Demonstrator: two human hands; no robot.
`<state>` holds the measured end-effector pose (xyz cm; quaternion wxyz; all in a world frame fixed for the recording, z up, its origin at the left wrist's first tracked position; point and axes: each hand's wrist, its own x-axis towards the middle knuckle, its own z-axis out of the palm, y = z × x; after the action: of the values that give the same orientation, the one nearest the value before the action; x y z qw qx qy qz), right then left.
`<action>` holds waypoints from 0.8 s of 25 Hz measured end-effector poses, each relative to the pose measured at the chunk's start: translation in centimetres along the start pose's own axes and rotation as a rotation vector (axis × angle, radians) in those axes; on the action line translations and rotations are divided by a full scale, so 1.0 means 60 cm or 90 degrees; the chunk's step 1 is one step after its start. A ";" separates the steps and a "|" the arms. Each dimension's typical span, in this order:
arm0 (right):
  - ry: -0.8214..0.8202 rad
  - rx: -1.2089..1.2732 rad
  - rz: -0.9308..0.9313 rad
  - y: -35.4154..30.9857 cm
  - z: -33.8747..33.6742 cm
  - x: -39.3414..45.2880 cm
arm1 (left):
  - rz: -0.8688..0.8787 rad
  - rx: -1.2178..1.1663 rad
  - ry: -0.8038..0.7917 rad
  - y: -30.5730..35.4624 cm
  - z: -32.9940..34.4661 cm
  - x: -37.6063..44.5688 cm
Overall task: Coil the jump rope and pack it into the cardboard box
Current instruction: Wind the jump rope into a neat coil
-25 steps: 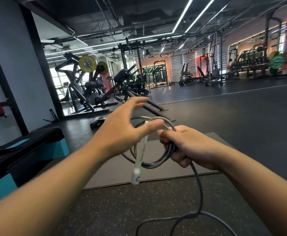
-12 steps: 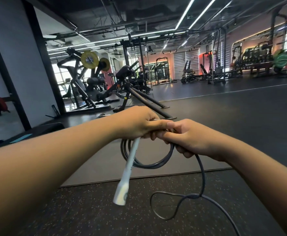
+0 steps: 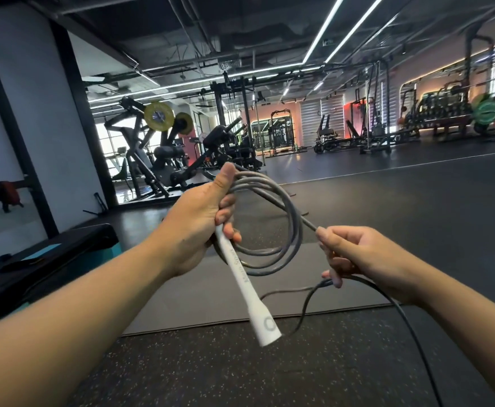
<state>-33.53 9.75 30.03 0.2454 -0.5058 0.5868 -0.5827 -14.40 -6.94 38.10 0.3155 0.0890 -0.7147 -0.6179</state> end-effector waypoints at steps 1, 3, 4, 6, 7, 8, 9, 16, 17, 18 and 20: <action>-0.032 0.054 0.015 0.008 0.008 0.003 | 0.006 -0.047 0.038 -0.001 0.008 0.001; -0.127 0.186 0.023 0.018 0.028 0.008 | 0.020 -0.133 0.132 0.001 0.023 0.006; -0.164 0.241 0.017 0.020 0.039 0.009 | 0.031 -0.182 0.187 0.003 0.028 0.010; -0.213 0.294 0.000 0.018 0.062 0.009 | 0.062 -0.262 0.293 0.003 0.038 0.017; -0.221 0.290 -0.014 0.016 0.076 0.007 | 0.073 -0.287 0.340 0.001 0.043 0.018; -0.205 0.267 -0.030 0.012 0.092 0.007 | 0.076 -0.310 0.383 -0.002 0.049 0.018; -0.170 0.243 -0.049 0.008 0.107 0.008 | 0.075 -0.340 0.418 -0.008 0.056 0.016; 0.188 0.375 -0.060 -0.036 0.141 0.035 | 0.044 -0.266 0.399 -0.078 0.087 -0.022; 0.208 0.366 -0.052 -0.039 0.131 0.037 | 0.032 -0.184 0.373 -0.088 0.078 -0.029; 0.219 0.340 -0.043 -0.040 0.119 0.037 | 0.023 -0.097 0.343 -0.098 0.068 -0.035; 0.203 0.264 -0.031 -0.039 0.094 0.035 | 0.034 0.089 0.292 -0.103 0.048 -0.040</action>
<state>-28.62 5.88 31.72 0.2346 -0.3605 0.4736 -0.7686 -15.73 -4.68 31.35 0.4787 0.2300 -0.6675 -0.5219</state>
